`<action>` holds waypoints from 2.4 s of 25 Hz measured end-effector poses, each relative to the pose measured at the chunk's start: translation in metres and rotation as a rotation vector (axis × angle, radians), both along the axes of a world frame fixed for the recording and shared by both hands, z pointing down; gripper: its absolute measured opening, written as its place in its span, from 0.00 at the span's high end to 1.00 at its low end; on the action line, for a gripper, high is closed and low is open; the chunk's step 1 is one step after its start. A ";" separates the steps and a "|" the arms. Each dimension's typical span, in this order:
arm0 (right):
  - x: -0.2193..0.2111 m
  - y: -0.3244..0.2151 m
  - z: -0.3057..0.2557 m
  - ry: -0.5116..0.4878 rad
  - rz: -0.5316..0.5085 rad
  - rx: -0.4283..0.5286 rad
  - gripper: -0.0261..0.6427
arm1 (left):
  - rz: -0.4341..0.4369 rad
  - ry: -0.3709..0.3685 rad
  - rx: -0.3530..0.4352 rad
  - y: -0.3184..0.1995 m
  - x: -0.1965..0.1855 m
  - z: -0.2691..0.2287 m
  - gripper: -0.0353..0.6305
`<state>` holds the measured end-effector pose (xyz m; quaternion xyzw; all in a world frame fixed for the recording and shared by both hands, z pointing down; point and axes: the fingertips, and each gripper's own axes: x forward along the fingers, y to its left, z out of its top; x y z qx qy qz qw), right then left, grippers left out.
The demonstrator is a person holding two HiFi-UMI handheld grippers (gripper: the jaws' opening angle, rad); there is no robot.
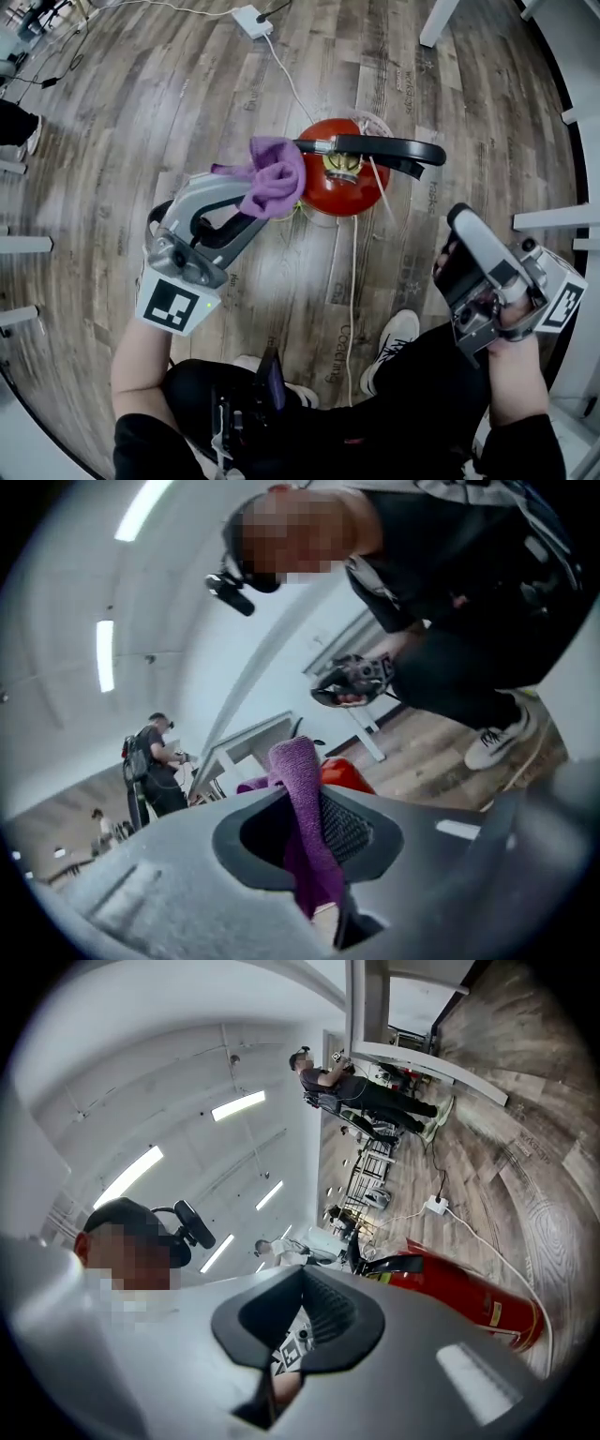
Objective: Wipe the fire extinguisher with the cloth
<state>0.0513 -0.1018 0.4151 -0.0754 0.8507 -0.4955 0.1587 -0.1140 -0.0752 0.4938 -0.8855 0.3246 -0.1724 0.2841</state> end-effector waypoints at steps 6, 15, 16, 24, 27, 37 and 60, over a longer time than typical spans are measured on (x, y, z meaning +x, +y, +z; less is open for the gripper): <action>-0.003 0.001 -0.001 -0.008 -0.004 -0.003 0.96 | 0.006 -0.216 0.137 0.009 0.031 0.036 0.85; -0.008 0.001 -0.003 -0.028 -0.013 -0.020 0.96 | 0.192 -0.450 -0.060 0.037 0.071 0.170 0.85; -0.008 0.001 -0.003 -0.028 -0.013 -0.020 0.96 | 0.211 -0.467 -0.096 0.038 0.076 0.188 0.85; 0.000 -0.004 -0.001 -0.018 0.018 -0.020 0.96 | 0.314 -0.741 -0.249 0.038 0.085 0.318 0.85; 0.003 -0.005 -0.001 -0.019 0.022 -0.018 0.96 | 0.287 -0.852 -0.327 0.035 0.068 0.362 0.85; 0.004 -0.001 -0.007 -0.031 0.019 -0.007 0.96 | 0.216 -0.856 -0.410 0.029 0.047 0.381 0.85; -0.008 0.002 -0.015 -0.065 0.003 0.033 0.96 | 0.070 -0.051 -0.214 0.015 0.046 -0.006 0.85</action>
